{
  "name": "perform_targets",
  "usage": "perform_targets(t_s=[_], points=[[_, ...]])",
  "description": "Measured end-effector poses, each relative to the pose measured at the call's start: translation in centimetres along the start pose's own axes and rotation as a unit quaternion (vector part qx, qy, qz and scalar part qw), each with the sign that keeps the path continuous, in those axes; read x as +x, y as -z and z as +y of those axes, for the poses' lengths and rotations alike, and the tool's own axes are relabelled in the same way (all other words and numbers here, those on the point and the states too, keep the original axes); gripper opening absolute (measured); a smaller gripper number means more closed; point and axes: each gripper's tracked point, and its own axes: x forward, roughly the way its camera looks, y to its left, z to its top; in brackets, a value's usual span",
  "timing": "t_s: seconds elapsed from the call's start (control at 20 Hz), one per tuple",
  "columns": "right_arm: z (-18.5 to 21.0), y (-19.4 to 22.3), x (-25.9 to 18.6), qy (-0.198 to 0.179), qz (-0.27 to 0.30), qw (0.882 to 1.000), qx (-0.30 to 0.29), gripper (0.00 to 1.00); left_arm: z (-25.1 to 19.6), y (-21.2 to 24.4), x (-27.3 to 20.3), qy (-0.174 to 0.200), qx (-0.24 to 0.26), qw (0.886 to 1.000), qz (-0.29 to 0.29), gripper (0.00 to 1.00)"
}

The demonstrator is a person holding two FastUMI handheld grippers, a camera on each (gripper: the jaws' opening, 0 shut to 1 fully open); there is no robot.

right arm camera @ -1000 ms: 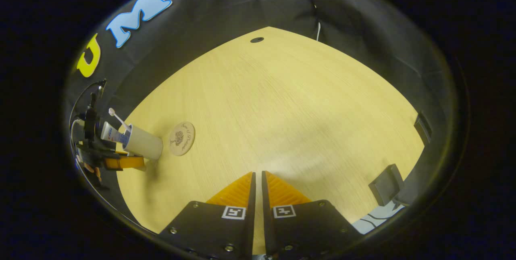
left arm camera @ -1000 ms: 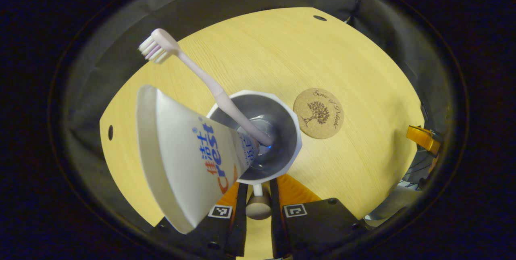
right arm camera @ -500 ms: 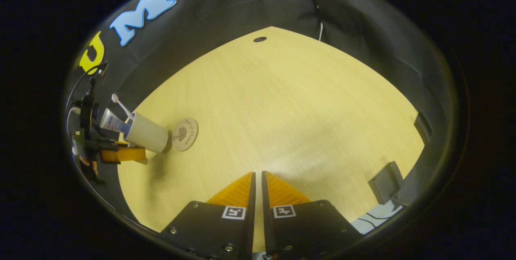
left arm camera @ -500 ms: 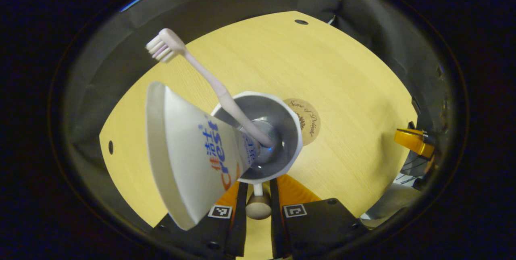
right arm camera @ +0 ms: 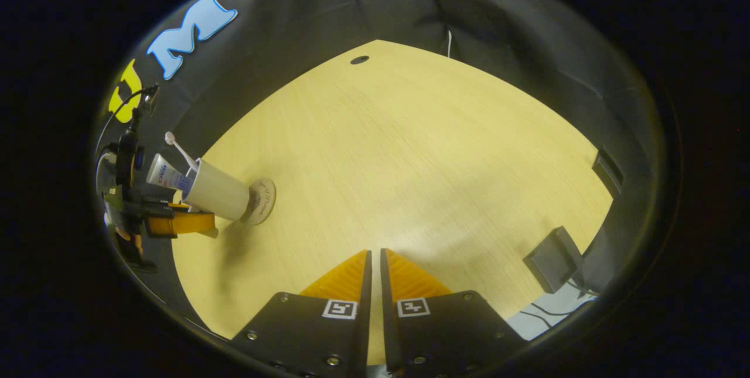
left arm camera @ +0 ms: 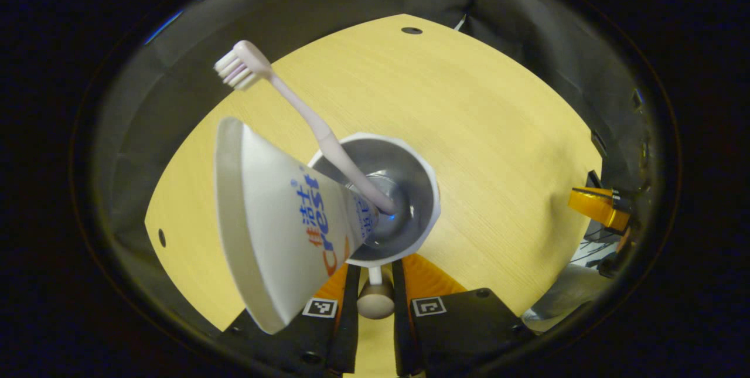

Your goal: Put the toothbrush and toothpaste on the desktop into the cup, then pick up the cup and place it on the coaster on the desktop.

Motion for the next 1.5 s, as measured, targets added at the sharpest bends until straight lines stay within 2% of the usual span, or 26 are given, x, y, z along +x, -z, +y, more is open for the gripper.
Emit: perform_targets(t_s=[0.4, 1.05, 1.5], points=[[-1.7, 0.5, 0.1, 0.007, 0.006, 1.0, 0.023, 0.11, 0.0, 0.5, -0.4, 0.008, 0.01, 1.0, 0.011, 0.33], [-2.8, 1.7, 0.1, 0.01, 0.02, 0.999, 0.042, 0.11, -0.2, 0.4, -0.1, -0.006, 0.016, 1.0, 0.019, 0.31], [-2.5, 2.3, 0.2, 0.003, 0.026, 0.999, 0.041, 0.11, 0.0, 1.4, 0.0, -0.013, 0.003, 1.0, 0.01, 0.39]])
